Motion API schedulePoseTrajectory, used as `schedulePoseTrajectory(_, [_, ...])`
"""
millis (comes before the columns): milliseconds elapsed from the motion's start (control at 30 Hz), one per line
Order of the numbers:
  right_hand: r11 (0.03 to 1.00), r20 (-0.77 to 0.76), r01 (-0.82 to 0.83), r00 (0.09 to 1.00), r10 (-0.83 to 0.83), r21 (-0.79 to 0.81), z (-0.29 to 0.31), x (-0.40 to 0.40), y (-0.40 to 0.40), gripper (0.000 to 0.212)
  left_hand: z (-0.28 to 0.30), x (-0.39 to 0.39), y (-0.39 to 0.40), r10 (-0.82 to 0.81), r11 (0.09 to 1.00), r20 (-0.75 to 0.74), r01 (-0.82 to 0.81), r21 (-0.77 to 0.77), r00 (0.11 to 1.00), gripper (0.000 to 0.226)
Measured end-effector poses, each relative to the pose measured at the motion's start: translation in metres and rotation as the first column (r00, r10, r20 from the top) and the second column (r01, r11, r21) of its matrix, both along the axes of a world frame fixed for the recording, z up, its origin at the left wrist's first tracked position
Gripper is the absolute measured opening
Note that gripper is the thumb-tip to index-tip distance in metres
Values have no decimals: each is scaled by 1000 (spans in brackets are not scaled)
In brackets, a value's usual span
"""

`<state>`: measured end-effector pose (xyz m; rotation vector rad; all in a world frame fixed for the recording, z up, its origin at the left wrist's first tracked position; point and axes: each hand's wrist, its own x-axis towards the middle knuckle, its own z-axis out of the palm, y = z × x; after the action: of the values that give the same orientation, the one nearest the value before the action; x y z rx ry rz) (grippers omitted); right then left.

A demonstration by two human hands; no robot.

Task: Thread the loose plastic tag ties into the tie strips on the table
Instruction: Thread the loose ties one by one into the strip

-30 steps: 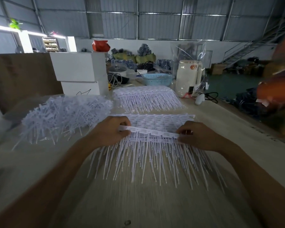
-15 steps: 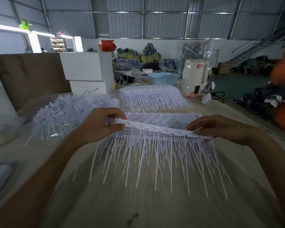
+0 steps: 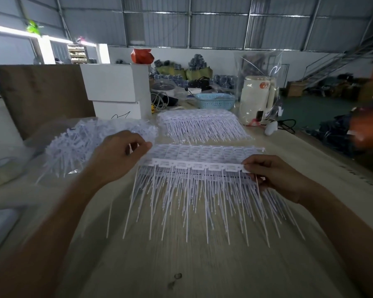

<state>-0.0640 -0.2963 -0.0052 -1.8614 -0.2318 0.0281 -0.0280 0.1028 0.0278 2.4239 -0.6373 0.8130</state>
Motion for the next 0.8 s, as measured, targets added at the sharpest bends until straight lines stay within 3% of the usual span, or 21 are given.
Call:
schedulePoseTrajectory(67, [1000, 2, 13, 1000, -13, -7, -3, -2, 6, 13, 1, 0, -4, 78, 987, 87, -89, 135, 993, 27])
schedulePoseTrajectory(167, [1000, 25, 3, 1000, -3, -18, -3, -4, 17, 14, -3, -11, -32, -38, 992, 19, 35, 121, 999, 15])
schedulePoseTrajectory(267, [999, -19, -29, 999, 30, 25, -2, -8, 31, 18, -14, -23, -80, -194, 967, -93, 206, 149, 977, 35])
schedulePoseTrajectory(333, [996, -67, -48, 996, 53, 77, -3, -12, 40, 17, -22, -26, -109, -191, 948, -113, 213, 235, 975, 44])
schedulePoseTrajectory(433, [989, -93, -69, 992, 81, 129, -5, -19, 50, 22, -33, -28, -135, -155, 926, 0, 145, 348, 988, 38])
schedulePoseTrajectory(533, [990, -69, -71, 994, 80, 122, -4, -24, 55, 25, -42, -30, -138, -160, 944, 34, 143, 298, 987, 31])
schedulePoseTrajectory(600, [997, -10, -67, 998, 67, 23, -1, -27, 57, 26, -47, -32, -135, -161, 943, 44, 140, 301, 986, 27])
schedulePoseTrajectory(667, [985, 142, -48, 987, 72, -165, 2, -29, 59, 28, -49, -32, -133, -171, 943, 24, 157, 292, 985, 23])
schedulePoseTrajectory(800, [867, 473, 130, 871, 133, -482, 5, -31, 59, 15, -50, -33, -134, -226, 954, -171, 253, 157, 959, 28])
